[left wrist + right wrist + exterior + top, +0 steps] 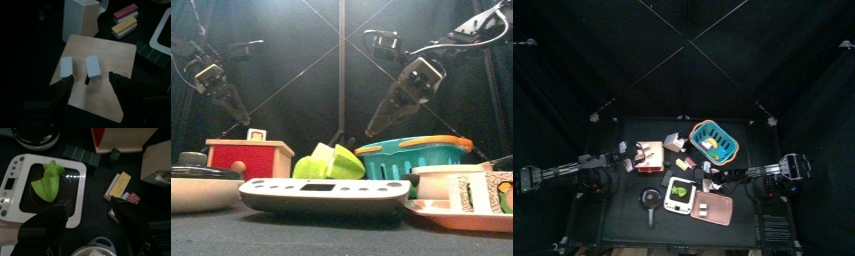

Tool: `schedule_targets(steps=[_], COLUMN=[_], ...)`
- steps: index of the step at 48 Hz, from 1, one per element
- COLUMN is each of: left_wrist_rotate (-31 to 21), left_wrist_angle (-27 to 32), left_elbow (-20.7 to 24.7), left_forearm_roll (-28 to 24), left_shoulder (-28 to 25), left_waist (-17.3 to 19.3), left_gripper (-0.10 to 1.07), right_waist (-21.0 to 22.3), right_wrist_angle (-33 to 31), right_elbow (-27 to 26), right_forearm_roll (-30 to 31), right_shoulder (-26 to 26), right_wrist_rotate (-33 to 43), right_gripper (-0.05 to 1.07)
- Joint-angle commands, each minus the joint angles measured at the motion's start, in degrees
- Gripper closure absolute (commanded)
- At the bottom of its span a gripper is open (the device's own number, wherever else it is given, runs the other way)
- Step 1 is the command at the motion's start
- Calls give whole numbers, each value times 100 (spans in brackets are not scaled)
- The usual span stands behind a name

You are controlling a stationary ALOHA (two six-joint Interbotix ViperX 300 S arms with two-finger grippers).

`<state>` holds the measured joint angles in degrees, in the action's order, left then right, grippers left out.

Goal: Grab sushi piece off drawer

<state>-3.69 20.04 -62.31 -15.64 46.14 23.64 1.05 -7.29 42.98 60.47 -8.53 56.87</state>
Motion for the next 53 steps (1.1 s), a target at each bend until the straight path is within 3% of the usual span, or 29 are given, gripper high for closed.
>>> schedule_targets(steps=[1, 7, 16, 39, 53], left_wrist_rotate=[-18, -18, -9, -9, 0], left_wrist_angle=[-237, -694, -1107, -1318, -1608], left_elbow=[18, -79, -290, -369, -360], left_forearm_roll=[79, 378, 396, 404, 387], left_shoulder=[79, 88, 18, -35, -422], left_waist=[290, 606, 861, 1081, 1134], left_gripper=[5, 5, 5, 6, 6], right_waist=[26, 18, 26, 35, 35], right_wrist_angle=[18, 44, 79, 88, 88], right_elbow=[-220, -246, -272, -272, -255], right_forearm_roll=[0, -44, -9, 132, 141], right_shoulder=[-246, -264, -176, 62, 62], right_wrist_rotate=[0, 0, 0, -9, -9], right_gripper=[7, 7, 7, 7, 7])
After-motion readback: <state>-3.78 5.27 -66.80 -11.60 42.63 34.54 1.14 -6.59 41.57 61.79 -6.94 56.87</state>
